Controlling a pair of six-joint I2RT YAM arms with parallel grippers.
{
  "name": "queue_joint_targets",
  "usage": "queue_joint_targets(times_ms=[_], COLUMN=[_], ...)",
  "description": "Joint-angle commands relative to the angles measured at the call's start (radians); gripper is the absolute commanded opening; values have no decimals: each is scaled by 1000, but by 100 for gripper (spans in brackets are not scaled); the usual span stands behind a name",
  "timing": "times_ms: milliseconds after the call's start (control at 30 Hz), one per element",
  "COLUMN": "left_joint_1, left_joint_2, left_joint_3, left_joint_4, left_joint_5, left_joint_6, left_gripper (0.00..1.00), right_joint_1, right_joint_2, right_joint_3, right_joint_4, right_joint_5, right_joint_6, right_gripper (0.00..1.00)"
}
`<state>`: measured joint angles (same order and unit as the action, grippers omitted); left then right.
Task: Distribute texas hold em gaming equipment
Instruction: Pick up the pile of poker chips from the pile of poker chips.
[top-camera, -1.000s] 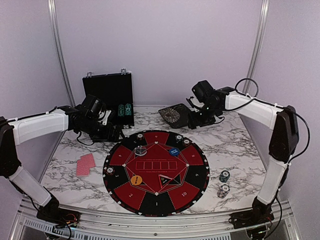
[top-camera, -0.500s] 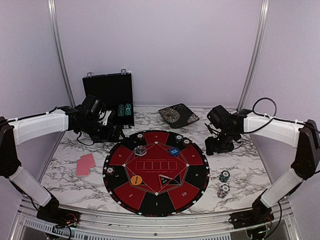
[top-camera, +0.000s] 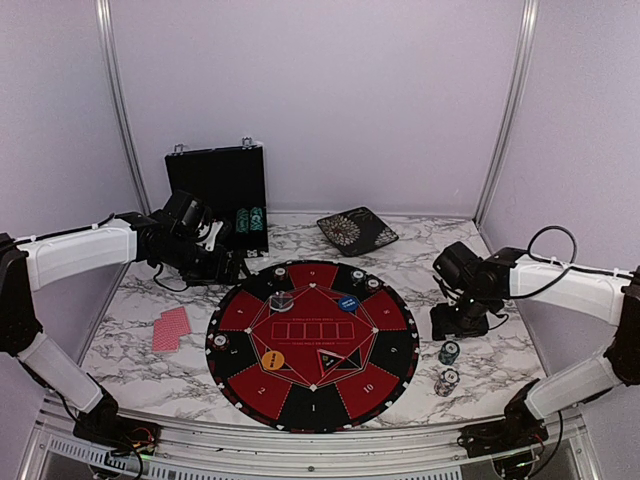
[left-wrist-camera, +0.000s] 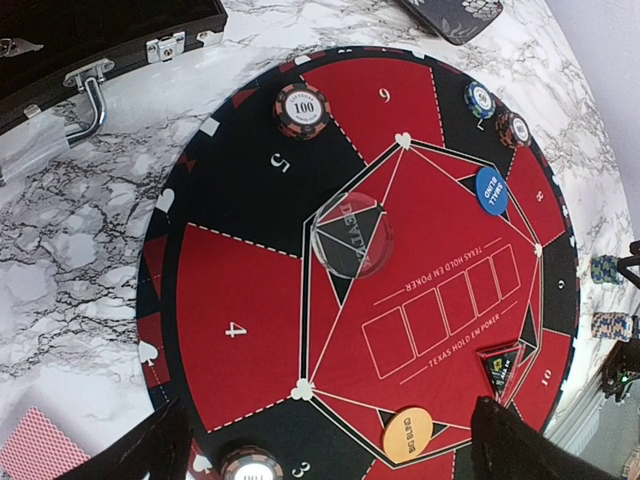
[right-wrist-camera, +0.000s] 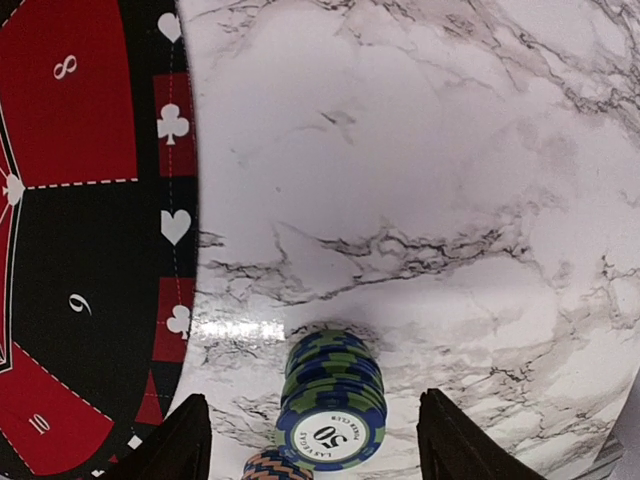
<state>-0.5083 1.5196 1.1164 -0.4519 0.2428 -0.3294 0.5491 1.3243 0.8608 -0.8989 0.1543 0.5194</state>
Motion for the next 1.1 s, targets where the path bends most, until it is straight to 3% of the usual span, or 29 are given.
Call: queue_joint_targets(times_ms=[0, 433, 1067], left_joint_1=[4, 5, 5], left_joint_2=[9, 18, 24], left_joint_3=[-7, -7, -9], left_joint_4=[18, 19, 18], left_joint_5=[14, 10, 13], left_joint_6=[-2, -1, -2], left_gripper=[99, 99, 99], right_joint_1=[-8, -8, -8], right_joint_2=[-33, -19, -2], right_joint_3=[-26, -93, -116], right_joint_4=[11, 44, 66], right_joint_5=[-23, -21, -29], right_joint_6=[35, 48, 54], right_gripper=[69, 68, 51])
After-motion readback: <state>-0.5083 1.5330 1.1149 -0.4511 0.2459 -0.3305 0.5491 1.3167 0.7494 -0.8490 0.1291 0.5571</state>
